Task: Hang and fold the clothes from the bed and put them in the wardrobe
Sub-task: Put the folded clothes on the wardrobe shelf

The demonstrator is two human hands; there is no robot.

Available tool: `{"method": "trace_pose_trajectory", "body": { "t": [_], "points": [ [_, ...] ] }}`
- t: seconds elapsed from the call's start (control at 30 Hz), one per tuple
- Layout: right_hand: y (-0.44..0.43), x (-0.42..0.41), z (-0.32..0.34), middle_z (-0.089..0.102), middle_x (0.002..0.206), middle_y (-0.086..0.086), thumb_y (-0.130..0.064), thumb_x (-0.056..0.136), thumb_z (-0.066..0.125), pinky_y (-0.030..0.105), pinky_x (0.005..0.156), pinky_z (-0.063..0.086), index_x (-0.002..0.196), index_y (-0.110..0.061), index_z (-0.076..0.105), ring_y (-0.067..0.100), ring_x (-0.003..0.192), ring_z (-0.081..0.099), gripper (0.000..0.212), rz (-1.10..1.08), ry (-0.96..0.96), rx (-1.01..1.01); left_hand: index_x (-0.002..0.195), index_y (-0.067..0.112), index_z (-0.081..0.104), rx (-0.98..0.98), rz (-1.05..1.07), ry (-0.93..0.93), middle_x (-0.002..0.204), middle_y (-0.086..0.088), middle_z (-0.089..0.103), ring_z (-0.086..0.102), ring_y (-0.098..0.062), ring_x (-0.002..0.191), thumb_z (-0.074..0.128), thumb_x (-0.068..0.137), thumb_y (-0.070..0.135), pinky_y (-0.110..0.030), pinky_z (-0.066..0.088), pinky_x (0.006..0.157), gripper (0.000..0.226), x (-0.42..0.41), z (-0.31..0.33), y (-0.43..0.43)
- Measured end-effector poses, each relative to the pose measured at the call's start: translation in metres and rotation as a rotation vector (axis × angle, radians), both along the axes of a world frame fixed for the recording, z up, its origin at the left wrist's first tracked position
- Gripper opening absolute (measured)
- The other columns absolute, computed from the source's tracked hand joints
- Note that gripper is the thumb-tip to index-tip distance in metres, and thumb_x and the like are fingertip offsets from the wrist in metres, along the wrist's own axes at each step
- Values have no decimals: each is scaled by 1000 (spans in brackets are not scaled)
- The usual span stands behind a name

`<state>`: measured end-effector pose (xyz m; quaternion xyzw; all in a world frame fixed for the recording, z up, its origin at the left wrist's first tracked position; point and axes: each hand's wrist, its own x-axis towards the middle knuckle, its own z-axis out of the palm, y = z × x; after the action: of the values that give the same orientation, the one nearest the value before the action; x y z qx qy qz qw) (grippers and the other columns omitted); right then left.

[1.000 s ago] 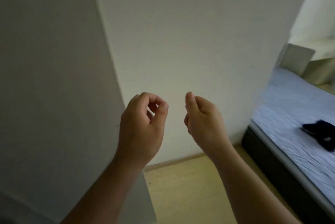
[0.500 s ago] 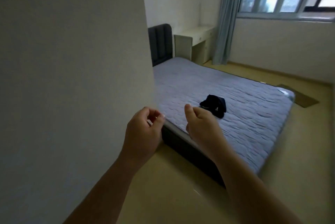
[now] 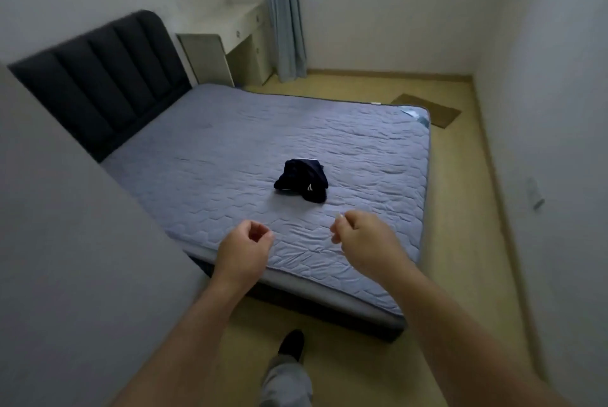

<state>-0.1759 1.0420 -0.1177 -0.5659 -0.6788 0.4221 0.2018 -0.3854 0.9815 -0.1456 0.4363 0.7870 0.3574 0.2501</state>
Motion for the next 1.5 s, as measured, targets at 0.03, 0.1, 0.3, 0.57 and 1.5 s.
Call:
{"method": "trace_pose_trajectory", "body": {
  "t": [0.03,0.1,0.3,0.57,1.5],
  "points": [
    [23,-7,-12,71,93,1,-37,106,39,47,81,56,94,-20,66,19,84,65,34,-14,-11,-19,83,28,58,-37,-21,-8,83,10,65,59,-5,77,67,94,30,-21,41,59,14,-12,-14,30],
    [75,-29,-38,71,101,2,-34,106,40,45,85,56,102,-20,67,20,90,65,31,-32,-22,-67,84,27,58,-104,-60,-8,84,10,65,59,-5,79,66,95,30,-21,41,59,14,-41,-45,94],
    [254,-118,-126,64,126,0,-31,108,34,40,81,57,133,-23,59,19,94,65,36,-111,-85,-209,84,29,54,-334,-166,51,83,8,63,60,-11,73,65,93,32,-26,41,55,15,-137,-164,306],
    [397,-228,-290,65,128,6,-25,107,37,31,89,45,140,-21,54,26,115,60,37,-255,-107,-331,127,14,51,-600,-332,102,121,-12,63,67,-34,101,61,89,26,-46,54,91,41,-225,-363,529],
    [425,-266,-460,69,116,-3,-32,103,49,30,93,46,119,-22,65,19,111,60,25,-422,-269,-545,133,10,53,-780,-681,410,135,-18,52,44,-39,128,57,89,56,-49,39,106,63,-265,-591,623]
  ]
}}
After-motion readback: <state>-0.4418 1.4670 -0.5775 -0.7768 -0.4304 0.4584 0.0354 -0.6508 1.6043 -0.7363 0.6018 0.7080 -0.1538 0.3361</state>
